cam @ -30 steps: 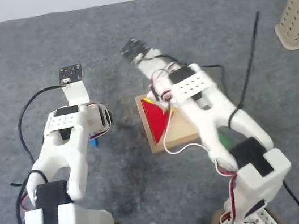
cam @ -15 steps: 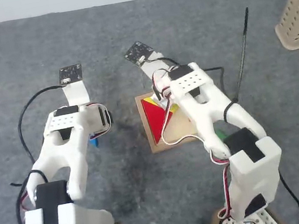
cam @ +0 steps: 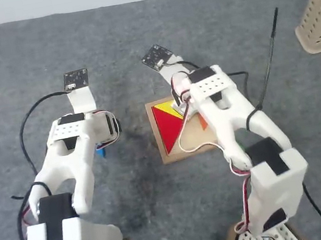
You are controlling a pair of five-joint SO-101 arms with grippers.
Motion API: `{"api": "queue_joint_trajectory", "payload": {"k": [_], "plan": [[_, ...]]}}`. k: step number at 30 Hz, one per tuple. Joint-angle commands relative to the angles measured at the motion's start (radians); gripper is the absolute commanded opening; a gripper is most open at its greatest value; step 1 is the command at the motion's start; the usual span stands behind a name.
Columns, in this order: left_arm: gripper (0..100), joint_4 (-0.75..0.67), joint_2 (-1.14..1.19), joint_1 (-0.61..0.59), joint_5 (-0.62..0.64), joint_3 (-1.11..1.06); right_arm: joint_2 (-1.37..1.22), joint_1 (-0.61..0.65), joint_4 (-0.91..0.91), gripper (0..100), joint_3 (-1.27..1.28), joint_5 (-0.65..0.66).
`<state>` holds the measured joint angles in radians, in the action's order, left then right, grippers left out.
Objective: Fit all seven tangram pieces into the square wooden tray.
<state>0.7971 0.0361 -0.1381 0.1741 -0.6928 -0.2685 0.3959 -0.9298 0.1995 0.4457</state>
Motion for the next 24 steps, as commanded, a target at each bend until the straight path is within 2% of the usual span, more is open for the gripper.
{"api": "queue_joint_trajectory", "payload": {"k": [1, 6, 12, 18, 24], "plan": [[21, -0.017, -0.052, 0.008, -0.017, 0.008, 0.124, 0.012, 0.028, 0.6, 0.075, 0.028], [21, -0.017, -0.052, 0.008, -0.017, 0.007, 0.211, 0.039, 0.105, 0.6, 0.224, 0.081], [21, -0.017, -0.052, 0.008, -0.017, 0.005, 0.234, 0.03, 0.127, 0.6, 0.238, 0.08], [21, -0.017, -0.052, 0.008, -0.017, 0.007, 0.351, 0.001, 0.125, 0.6, 0.269, 0.012], [21, -0.017, -0.052, 0.008, -0.017, 0.007, 0.481, -0.041, 0.124, 0.6, 0.41, 0.009]]}}
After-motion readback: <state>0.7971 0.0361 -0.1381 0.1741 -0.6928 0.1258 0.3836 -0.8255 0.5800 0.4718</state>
